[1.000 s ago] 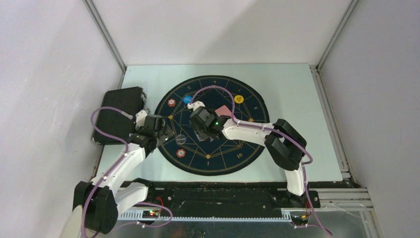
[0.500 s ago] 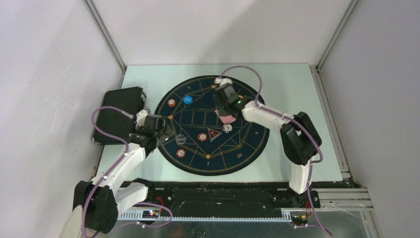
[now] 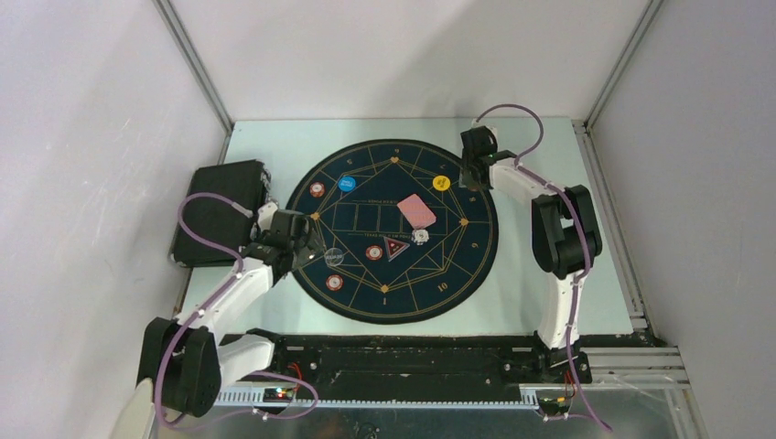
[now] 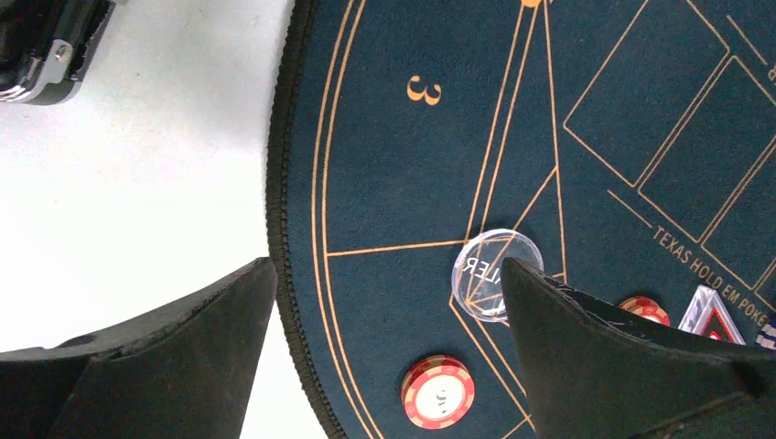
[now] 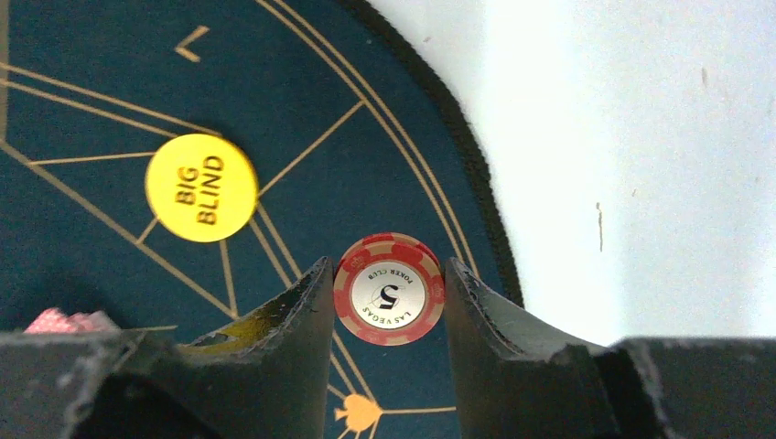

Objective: Distribute texas hold em gaming equipment

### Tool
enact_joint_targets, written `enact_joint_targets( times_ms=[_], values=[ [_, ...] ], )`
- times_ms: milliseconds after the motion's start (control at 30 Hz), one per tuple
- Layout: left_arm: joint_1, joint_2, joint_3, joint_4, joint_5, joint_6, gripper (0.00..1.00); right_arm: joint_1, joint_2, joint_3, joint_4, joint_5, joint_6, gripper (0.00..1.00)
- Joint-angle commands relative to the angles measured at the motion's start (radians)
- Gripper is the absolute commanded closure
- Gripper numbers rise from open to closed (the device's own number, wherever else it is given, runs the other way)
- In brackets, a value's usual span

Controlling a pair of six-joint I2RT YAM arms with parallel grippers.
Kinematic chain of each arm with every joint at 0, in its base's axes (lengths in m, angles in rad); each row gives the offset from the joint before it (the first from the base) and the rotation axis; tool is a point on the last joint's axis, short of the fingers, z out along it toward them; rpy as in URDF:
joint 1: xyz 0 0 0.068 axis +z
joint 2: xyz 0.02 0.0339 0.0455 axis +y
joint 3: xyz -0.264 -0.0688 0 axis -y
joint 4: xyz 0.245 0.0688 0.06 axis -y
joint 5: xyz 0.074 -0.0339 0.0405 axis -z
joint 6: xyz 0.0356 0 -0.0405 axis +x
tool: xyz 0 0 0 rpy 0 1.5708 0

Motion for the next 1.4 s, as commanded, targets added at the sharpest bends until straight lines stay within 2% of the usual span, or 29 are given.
enact_joint_targets(
  times_ms=[0,200,400,567,633,667,767,800,833,867,900,1100,1233,1367],
  values=[
    [-0.004,0.022,0.010,0.041,0.016,0.023,0.00,-0.024,0.048,0.063,-0.009,-0.002,0.017,1.00],
    [-0.004,0.034,0.012,0.044,0.017,0.024,0.00,-0.028,0.076,0.074,-0.024,-0.004,0.036,1.00],
    [-0.004,0.046,0.015,0.051,0.027,0.029,0.00,-0.025,0.081,0.015,-0.017,-0.019,0.054,1.00],
    [-0.004,0.054,0.011,0.061,0.054,0.030,0.00,-0.018,0.093,0.013,-0.012,-0.019,0.065,0.89],
    [-0.004,0.048,0.010,0.059,0.056,0.031,0.00,-0.016,0.097,0.016,-0.015,-0.022,0.065,0.77],
    [-0.004,0.047,0.009,0.055,0.056,0.032,0.00,-0.014,0.095,0.018,-0.017,-0.028,0.064,0.65],
    [-0.004,0.038,0.008,0.049,0.057,0.033,0.00,-0.007,0.079,0.024,-0.031,-0.021,0.058,0.44],
    [-0.004,0.036,0.007,0.045,0.059,0.034,0.00,-0.004,0.063,0.028,-0.037,-0.002,0.055,0.33],
    [-0.004,0.030,0.004,0.043,0.060,0.034,0.00,0.003,0.053,0.033,-0.050,0.022,0.056,0.26],
    [-0.004,0.020,0.003,0.042,0.062,0.034,0.00,0.008,0.029,0.034,-0.060,0.028,0.053,0.12],
    [-0.004,0.014,0.000,0.039,0.062,0.034,0.00,0.011,0.016,0.033,-0.061,0.029,0.048,0.03],
    [-0.004,-0.056,-0.016,0.019,0.055,0.029,0.00,0.113,-0.121,0.010,-0.071,0.000,-0.041,0.00],
    [-0.004,-0.097,-0.022,0.001,0.042,0.026,0.00,0.272,-0.162,-0.030,-0.055,-0.078,-0.126,0.00],
    [-0.004,-0.124,-0.023,-0.011,0.028,0.023,0.00,0.483,-0.129,-0.045,-0.005,-0.186,-0.147,0.01]
  ],
)
